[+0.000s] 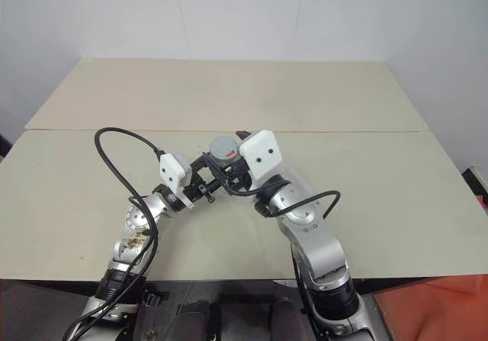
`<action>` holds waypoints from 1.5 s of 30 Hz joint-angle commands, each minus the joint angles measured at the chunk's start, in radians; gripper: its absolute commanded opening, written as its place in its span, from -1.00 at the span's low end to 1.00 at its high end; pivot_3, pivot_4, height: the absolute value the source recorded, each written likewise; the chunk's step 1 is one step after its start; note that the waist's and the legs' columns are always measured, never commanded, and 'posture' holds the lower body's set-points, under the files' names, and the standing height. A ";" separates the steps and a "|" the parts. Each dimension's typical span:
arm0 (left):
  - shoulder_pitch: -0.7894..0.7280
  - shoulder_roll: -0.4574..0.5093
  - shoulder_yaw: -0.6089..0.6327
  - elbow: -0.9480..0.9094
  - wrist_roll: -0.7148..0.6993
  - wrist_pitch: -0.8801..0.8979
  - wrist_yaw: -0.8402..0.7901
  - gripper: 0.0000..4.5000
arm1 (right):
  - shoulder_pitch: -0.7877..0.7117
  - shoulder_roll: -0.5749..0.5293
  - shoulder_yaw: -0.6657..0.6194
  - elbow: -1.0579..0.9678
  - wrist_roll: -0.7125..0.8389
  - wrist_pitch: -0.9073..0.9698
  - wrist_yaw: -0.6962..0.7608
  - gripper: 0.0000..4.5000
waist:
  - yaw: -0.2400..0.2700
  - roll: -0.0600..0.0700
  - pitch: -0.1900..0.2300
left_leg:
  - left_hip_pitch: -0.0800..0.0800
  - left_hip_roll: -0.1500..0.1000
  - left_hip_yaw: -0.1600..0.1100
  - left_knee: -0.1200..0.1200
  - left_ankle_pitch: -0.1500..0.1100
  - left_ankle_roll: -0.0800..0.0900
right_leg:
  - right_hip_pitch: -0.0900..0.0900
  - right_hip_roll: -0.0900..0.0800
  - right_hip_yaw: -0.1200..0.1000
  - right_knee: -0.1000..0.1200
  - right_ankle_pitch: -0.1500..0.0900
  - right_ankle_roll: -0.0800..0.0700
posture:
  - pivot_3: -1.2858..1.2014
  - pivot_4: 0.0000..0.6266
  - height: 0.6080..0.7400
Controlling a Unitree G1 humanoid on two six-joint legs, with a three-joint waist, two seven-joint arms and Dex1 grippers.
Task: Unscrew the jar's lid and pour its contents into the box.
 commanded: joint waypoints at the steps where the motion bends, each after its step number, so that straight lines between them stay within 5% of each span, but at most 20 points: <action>1: -0.007 -0.004 0.007 -0.034 -0.015 -0.025 -0.001 -0.15 | -0.024 0.006 -0.021 -0.024 0.024 0.017 0.004 0.46 | 0.000 0.000 0.000 | 0.000 0.000 0.000 0.000 0.000 0.000 | 0.000 0.000 0.000 0.000 0.000 0.000 | 0.03 -0.52 1.00; 3: -0.009 -0.002 0.007 -0.035 -0.020 -0.024 -0.005 -0.15 | -0.027 0.001 -0.016 -0.017 0.018 0.020 0.004 0.24 | 0.000 0.000 0.000 | 0.000 0.000 0.000 0.000 0.000 0.000 | 0.000 0.000 0.000 0.000 0.000 0.000 | 0.03 -0.52 1.00; 11: -0.002 0.012 0.003 -0.043 -0.040 -0.012 -0.039 -0.15 | -0.039 -0.028 -0.031 -0.012 0.017 0.004 0.020 0.24 | 0.000 0.000 0.000 | 0.000 0.000 0.000 0.000 0.000 0.000 | 0.000 0.000 0.000 0.000 0.000 0.000 | 0.03 -0.52 1.00; 16: 0.017 0.060 -0.015 -0.118 -0.139 0.040 -0.158 -0.15 | -0.062 -0.183 -0.156 0.019 0.299 0.003 0.365 0.24 | 0.001 0.000 0.000 | 0.000 0.000 0.000 0.000 0.000 0.000 | 0.001 0.000 0.000 -0.001 0.000 0.000 | 0.03 -0.52 1.00; 23: 0.020 0.121 -0.051 -0.211 -0.243 0.158 -0.295 -0.15 | -0.228 -0.388 -0.124 0.288 0.384 -0.147 0.864 0.24 | -0.007 0.000 0.000 | 0.003 0.001 0.000 -0.001 0.000 0.000 | 0.002 0.001 0.000 -0.001 0.000 0.000 | 0.03 -0.52 1.00; 29: 0.031 0.113 -0.069 -0.248 -0.268 0.199 -0.313 -0.15 | -0.419 -0.405 -0.069 0.584 0.395 -0.233 1.231 0.24 | -0.003 0.000 0.000 | 0.003 0.001 0.000 -0.001 0.000 0.000 | 0.002 0.002 0.001 -0.001 0.000 0.000 | 0.03 -0.52 1.00; 37: 0.060 0.111 -0.064 -0.262 -0.244 0.197 -0.286 -0.15 | -0.490 -0.397 -0.040 0.754 0.373 -0.359 1.316 0.24 | 0.001 0.000 0.000 | 0.002 0.001 0.000 -0.001 0.000 0.000 | 0.001 0.001 0.001 0.000 0.000 0.000 | 0.03 -0.52 1.00; 42: 0.062 0.110 -0.065 -0.252 -0.217 0.191 -0.268 -0.15 | -0.448 -0.416 -0.072 0.706 0.390 -0.322 1.289 0.95 | 0.002 0.000 0.000 | 0.002 0.001 0.000 -0.001 0.000 0.000 | 0.001 0.001 0.001 0.000 0.000 -0.001 | 0.03 -0.52 1.00; 45: 0.054 0.097 -0.068 -0.234 -0.205 0.184 -0.257 -0.15 | -0.389 -0.429 -0.123 0.627 0.432 -0.302 1.247 0.98 | 0.004 0.000 0.000 | 0.002 0.001 0.000 -0.001 0.000 0.000 | 0.001 0.001 0.000 0.000 0.000 -0.001 | 0.03 -0.52 1.00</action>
